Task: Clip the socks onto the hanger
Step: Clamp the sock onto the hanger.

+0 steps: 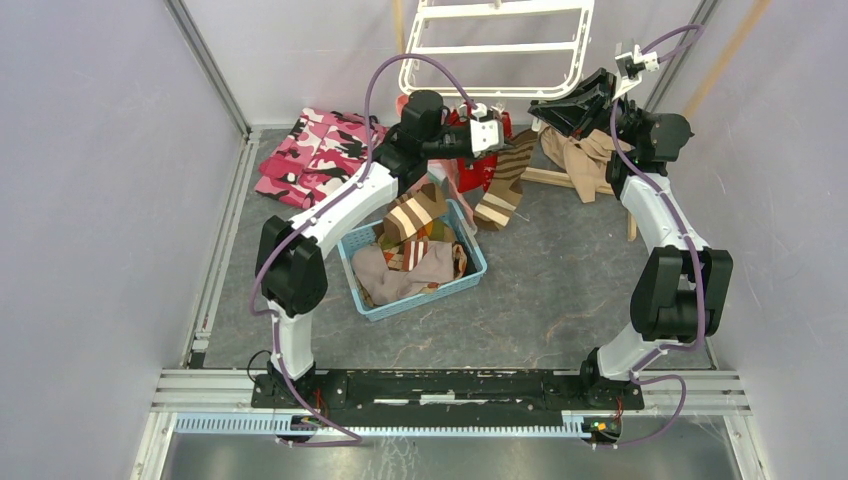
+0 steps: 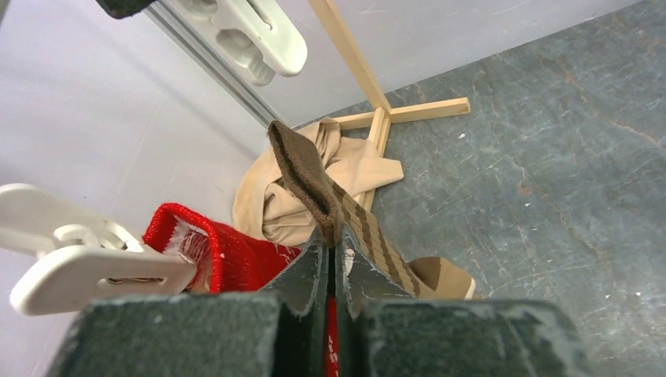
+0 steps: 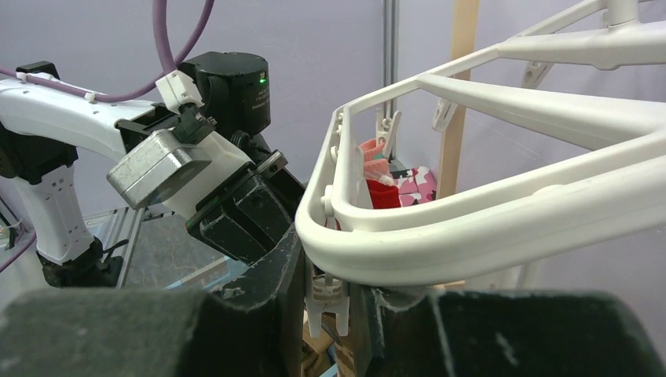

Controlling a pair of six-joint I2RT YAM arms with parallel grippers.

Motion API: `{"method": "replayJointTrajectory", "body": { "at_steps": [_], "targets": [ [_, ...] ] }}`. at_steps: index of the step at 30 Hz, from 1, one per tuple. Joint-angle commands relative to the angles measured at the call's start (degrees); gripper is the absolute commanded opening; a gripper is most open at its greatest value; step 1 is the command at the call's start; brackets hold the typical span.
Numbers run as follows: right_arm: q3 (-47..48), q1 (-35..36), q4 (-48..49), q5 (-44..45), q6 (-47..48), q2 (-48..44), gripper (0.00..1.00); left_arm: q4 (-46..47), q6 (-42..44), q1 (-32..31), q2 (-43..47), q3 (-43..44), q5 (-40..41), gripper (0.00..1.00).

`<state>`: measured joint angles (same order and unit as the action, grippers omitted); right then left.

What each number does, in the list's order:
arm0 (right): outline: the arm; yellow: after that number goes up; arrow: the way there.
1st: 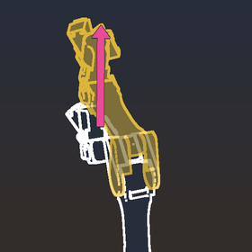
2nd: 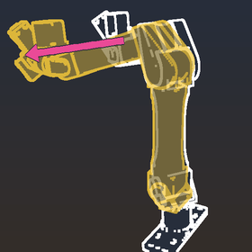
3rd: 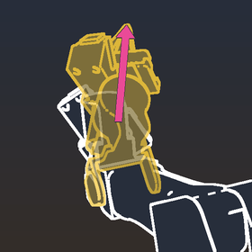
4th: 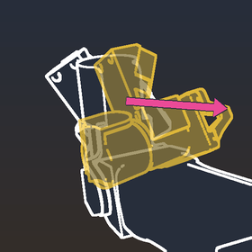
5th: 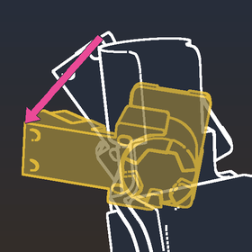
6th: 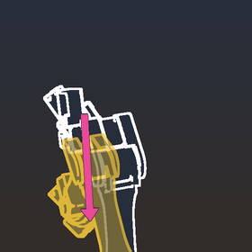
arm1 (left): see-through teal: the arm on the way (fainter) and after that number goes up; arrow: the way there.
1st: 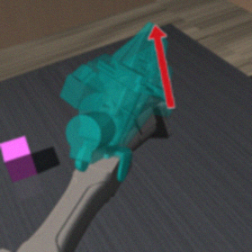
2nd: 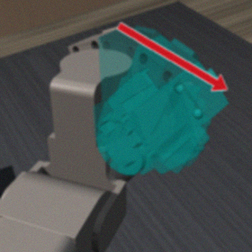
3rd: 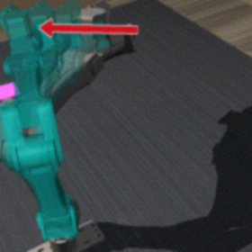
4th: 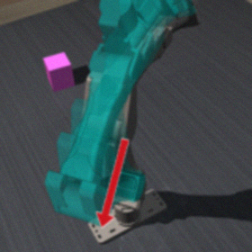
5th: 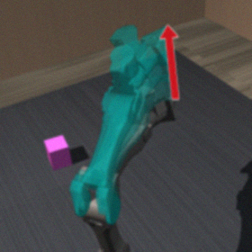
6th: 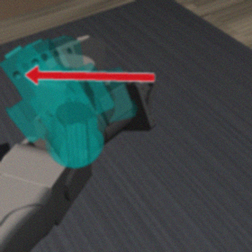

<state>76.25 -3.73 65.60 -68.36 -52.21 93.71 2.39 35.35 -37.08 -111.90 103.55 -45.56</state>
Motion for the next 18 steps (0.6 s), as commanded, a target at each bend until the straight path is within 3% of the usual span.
{"method": "replayJointTrajectory", "body": {
  "at_steps": [1,7,18],
  "targets": [
    [1.30,0.39,1.11,-0.90,0.53,-0.34,0.02,0.89,7.57,0.26,2.26,1.99,-0.74,0.02],
    [1.12,0.39,1.10,-0.89,0.53,-0.26,0.02,-5.82,15.57,0.00,1.94,4.24,-3.72,0.02],
    [0.82,0.39,1.11,-1.08,0.53,-0.19,0.02,-4.72,14.96,-0.30,-1.15,9.40,-5.21,0.02]
  ]
}}
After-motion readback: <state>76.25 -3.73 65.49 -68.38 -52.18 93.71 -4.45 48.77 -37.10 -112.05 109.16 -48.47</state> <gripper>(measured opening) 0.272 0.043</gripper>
